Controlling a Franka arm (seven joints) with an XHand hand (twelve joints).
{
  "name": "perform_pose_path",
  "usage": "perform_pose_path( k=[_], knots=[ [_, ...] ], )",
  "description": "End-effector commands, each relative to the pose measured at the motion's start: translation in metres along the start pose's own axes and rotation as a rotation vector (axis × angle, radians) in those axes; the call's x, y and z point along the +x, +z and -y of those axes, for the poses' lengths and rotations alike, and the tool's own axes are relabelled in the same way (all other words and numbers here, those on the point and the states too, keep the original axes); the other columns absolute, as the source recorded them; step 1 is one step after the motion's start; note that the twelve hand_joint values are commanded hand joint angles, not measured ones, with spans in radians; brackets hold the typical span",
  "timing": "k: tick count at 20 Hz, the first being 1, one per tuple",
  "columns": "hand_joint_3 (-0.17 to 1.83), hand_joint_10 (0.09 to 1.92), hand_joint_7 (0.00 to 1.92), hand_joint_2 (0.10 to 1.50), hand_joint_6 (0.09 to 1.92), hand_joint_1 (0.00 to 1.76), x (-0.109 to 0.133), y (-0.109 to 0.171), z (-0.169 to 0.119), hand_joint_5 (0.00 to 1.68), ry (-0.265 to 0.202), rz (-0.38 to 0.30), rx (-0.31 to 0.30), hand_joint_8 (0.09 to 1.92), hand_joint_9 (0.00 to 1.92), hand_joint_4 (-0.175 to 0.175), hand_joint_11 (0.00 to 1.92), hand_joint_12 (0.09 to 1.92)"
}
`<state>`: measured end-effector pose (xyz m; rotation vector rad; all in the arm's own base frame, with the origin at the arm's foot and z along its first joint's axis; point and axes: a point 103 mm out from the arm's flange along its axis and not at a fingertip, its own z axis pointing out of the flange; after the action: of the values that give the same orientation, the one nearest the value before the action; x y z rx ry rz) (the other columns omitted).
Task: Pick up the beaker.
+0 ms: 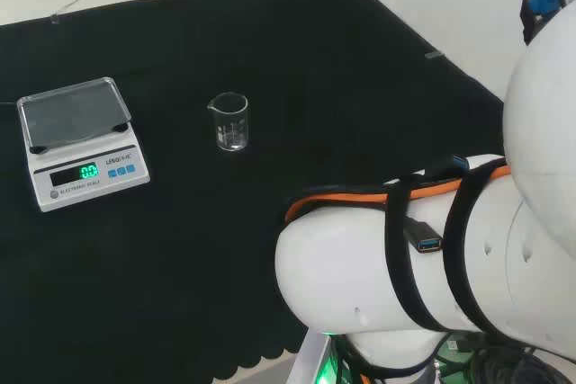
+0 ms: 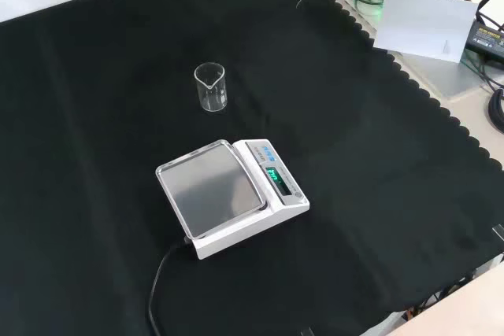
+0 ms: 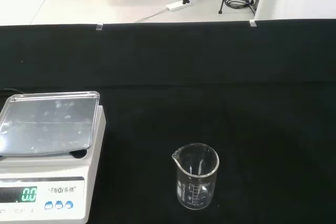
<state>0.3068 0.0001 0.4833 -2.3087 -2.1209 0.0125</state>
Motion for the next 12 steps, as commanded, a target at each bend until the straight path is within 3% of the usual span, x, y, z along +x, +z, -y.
perform_pose_path(
  k=[1, 4, 12],
  knots=[
    [0.39, 0.88, 0.34, 0.54, 0.32, 0.57, -0.001, 0.002, -0.001, 0.19, 0.002, 0.008, -0.007, 0.78, 0.33, -0.058, 0.03, 1.45],
    [0.29, 0.91, 0.33, 0.59, 0.22, 0.58, 0.000, 0.005, -0.004, 0.23, 0.000, 0.003, 0.003, 0.80, 0.31, -0.058, 0.00, 1.52],
    [0.26, 0.91, 0.32, 0.60, 0.19, 0.58, 0.010, 0.015, -0.014, 0.24, 0.005, 0.025, 0.016, 0.80, 0.30, -0.059, 0.00, 1.53]
  ],
)
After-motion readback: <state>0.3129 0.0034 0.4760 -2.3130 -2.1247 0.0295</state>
